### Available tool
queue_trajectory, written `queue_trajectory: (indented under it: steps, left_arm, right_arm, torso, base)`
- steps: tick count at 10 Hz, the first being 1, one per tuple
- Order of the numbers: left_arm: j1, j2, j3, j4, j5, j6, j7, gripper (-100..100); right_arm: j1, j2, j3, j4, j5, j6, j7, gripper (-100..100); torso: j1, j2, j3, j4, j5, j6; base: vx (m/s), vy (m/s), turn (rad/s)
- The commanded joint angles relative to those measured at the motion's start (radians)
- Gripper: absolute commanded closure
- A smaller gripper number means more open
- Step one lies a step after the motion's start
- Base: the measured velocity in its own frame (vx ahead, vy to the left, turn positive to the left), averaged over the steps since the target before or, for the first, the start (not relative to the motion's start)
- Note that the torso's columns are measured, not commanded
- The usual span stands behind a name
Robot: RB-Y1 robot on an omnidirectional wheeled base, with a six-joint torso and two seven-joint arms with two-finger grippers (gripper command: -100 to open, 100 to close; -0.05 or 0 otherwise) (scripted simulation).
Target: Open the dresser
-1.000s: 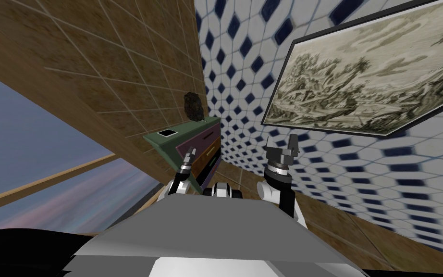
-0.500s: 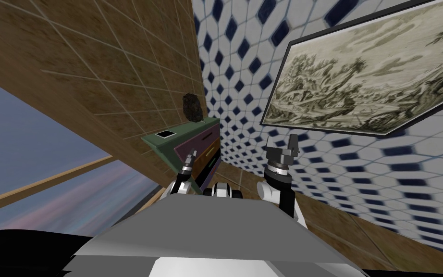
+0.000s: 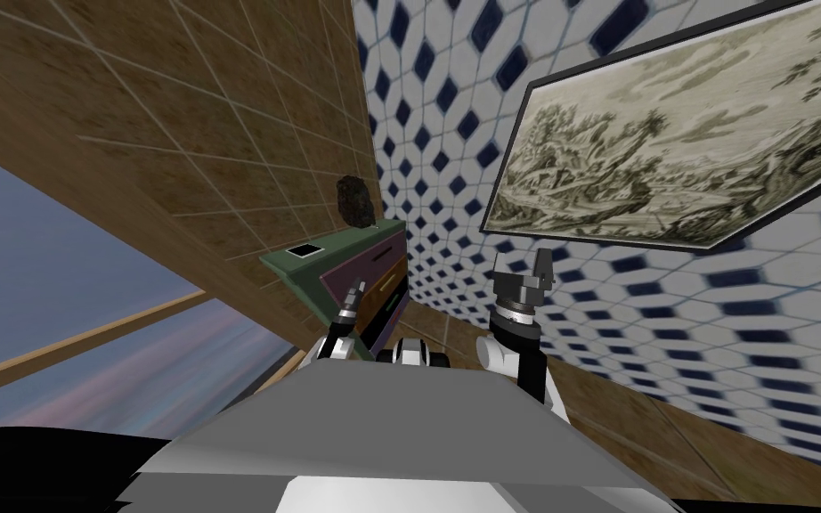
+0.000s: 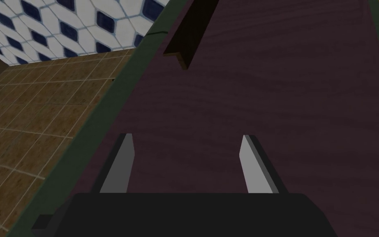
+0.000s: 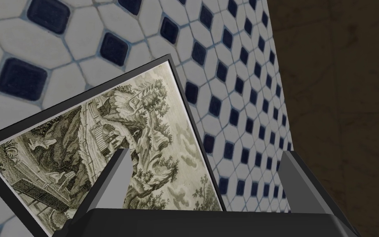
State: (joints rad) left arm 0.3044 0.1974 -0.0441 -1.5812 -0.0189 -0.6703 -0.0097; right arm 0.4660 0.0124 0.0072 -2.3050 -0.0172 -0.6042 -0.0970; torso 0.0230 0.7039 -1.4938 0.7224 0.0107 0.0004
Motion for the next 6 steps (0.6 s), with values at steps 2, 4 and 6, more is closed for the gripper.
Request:
queue_trajectory:
  steps: [2, 4, 6]
  left_arm:
    - [-0.004, -0.009, 0.005, 0.08, 0.002, 0.009, -0.003, -100]
    - [-0.004, -0.009, 0.005, 0.093, 0.002, 0.009, -0.003, -100]
    - [-0.011, -0.014, 0.004, 0.133, 0.003, 0.005, -0.002, -100]
  right_arm:
    - [0.0, 0.0, 0.0, 0.0, 0.0, 0.0, 0.0, 0]
    - [0.0, 0.0, 0.0, 0.0, 0.0, 0.0, 0.0, 0]
    - [0.0, 0.0, 0.0, 0.0, 0.0, 0.0, 0.0, 0]
  torso:
    - [0.0, 0.002, 0.001, 0.001, 0.0, -0.001]
    - [0.0, 0.001, 0.001, 0.001, 0.0, 0.0]
    - [0.0, 0.001, 0.001, 0.002, -0.001, 0.0]
  base:
    - [0.024, -0.007, -0.009]
    - [0.02, -0.006, 0.003]
    - [0.016, -0.003, -0.015]
